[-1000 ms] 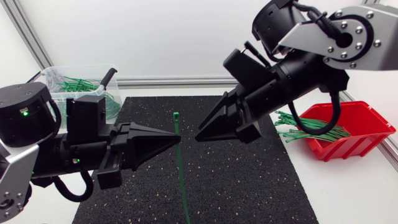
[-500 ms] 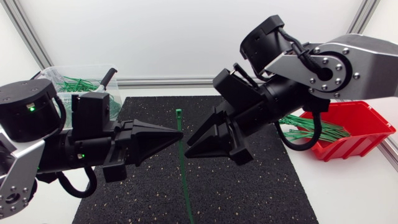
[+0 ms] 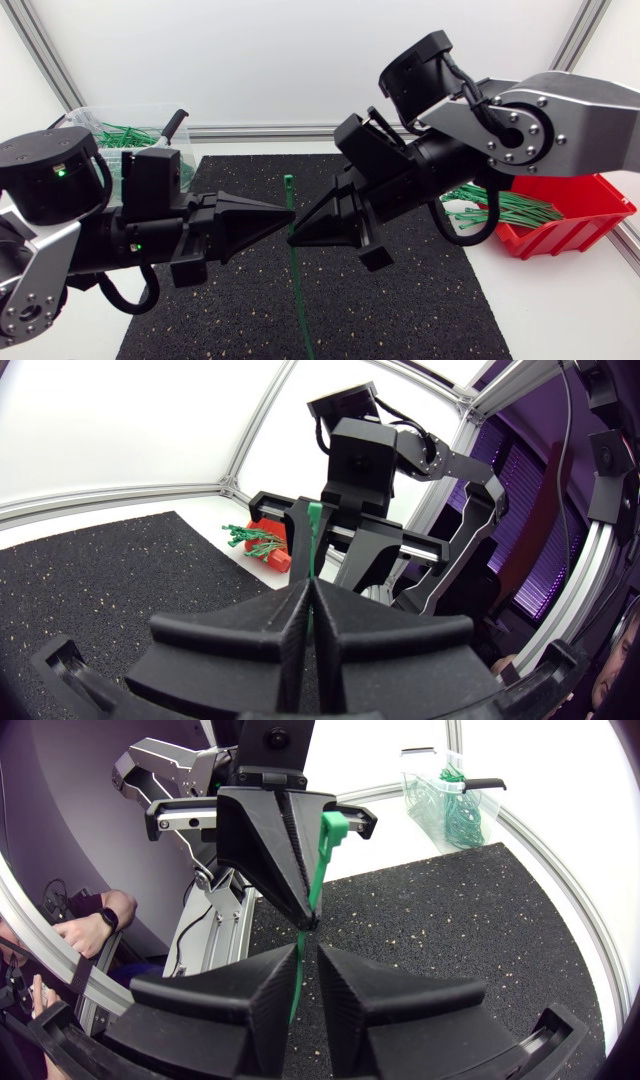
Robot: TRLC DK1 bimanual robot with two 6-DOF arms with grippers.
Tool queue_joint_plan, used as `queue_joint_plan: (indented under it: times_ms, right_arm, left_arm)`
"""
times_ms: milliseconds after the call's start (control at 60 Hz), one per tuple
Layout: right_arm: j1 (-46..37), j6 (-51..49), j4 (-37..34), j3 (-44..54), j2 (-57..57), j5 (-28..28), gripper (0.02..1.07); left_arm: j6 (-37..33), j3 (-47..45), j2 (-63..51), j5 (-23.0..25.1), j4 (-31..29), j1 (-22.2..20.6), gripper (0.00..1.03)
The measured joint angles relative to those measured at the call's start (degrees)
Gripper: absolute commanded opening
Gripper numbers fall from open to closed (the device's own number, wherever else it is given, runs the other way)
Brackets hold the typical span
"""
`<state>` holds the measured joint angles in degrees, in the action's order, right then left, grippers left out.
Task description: Take a green cable tie from the red box, thread the tail through the head to close it, then place it in the transparent bin on the left.
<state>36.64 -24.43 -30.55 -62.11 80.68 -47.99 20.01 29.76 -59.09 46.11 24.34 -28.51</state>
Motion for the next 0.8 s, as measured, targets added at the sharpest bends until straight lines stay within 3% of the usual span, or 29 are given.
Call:
queue_joint_plan:
  times_ms: [217,350,800]
  right_arm:
    - [0.0,0.4,0.2,0.0,0.0,0.0,0.08]
    - [0.0,0.4,0.1,0.0,0.0,0.2,0.08]
    - [0.0,1.5,-0.5,0.4,0.0,0.9,0.08]
  left_arm:
    - [0.0,0.0,-0.6,0.7,0.7,0.8,0.06]
    - [1.3,0.6,-1.8,1.9,1.2,1.5,0.21]
    - [3.0,1.5,-3.2,3.4,3.5,2.6,0.22]
